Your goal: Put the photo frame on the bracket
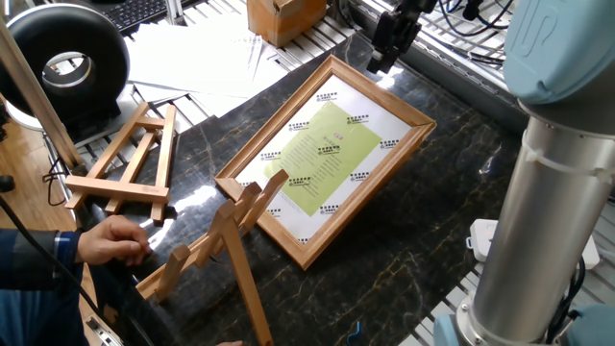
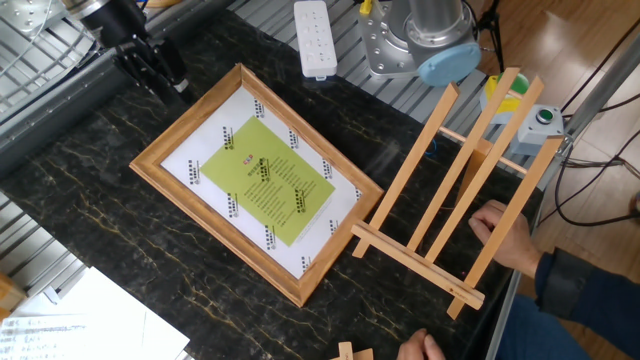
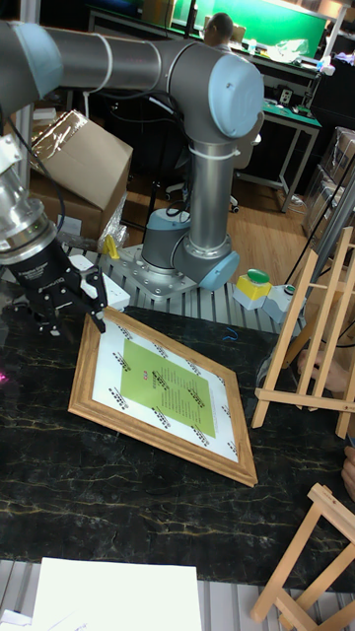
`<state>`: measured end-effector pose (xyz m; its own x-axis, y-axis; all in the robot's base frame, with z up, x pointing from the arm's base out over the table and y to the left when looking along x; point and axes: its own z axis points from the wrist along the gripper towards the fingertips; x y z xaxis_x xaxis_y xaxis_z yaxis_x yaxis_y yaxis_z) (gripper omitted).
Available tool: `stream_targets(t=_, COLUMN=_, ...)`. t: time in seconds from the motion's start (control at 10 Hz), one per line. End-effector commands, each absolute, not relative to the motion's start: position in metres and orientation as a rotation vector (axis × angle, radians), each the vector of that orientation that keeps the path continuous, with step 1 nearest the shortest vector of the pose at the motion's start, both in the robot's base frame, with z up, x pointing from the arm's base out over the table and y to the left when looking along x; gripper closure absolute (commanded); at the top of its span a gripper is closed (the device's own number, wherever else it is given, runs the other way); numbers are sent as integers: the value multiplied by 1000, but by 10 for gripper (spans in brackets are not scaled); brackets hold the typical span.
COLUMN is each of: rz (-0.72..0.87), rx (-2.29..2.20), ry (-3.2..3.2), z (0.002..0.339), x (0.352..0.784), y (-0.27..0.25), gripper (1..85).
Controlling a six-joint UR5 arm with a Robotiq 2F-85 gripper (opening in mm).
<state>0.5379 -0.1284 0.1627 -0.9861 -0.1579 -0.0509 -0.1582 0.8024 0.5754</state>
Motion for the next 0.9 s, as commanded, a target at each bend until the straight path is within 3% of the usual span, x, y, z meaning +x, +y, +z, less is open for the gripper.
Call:
stream_targets(t=0.0, rz=986, rx=-307, ry=2940, z=147, x=547, y=-137, gripper=347)
stream_targets(t=0.8, rz=1125, rx=-176, ry=2902, z=136, x=561, y=-118, gripper=347)
